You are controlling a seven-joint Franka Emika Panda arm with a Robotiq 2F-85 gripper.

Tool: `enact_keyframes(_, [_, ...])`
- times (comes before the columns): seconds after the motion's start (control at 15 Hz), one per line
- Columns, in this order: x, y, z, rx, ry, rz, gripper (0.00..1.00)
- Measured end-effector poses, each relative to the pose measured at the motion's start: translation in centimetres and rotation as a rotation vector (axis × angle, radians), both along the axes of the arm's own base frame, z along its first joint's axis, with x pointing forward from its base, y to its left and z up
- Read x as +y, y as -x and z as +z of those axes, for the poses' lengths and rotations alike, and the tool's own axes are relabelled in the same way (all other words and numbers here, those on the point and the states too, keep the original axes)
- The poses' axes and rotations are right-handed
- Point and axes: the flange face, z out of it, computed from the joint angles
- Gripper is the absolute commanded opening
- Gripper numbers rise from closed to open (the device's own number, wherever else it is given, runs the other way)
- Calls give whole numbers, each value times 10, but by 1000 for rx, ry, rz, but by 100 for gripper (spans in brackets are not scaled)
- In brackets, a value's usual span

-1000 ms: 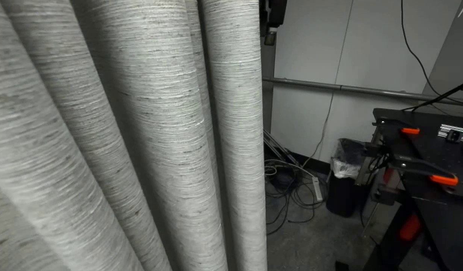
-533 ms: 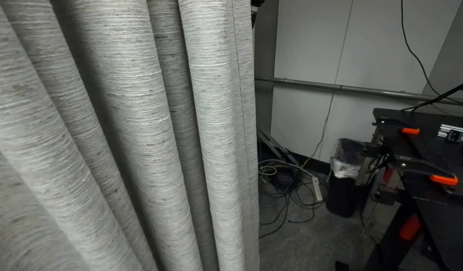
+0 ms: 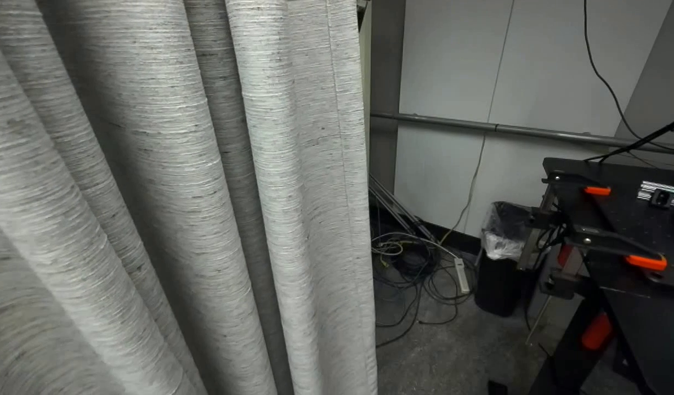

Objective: Pull the curtain to the left

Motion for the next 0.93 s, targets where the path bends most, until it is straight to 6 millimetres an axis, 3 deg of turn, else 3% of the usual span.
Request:
enact_keyframes(0.4, [-15,8,-19,39,8,-23,100])
enact_keyframes(0.93, [3,6,-11,20,10,19,100])
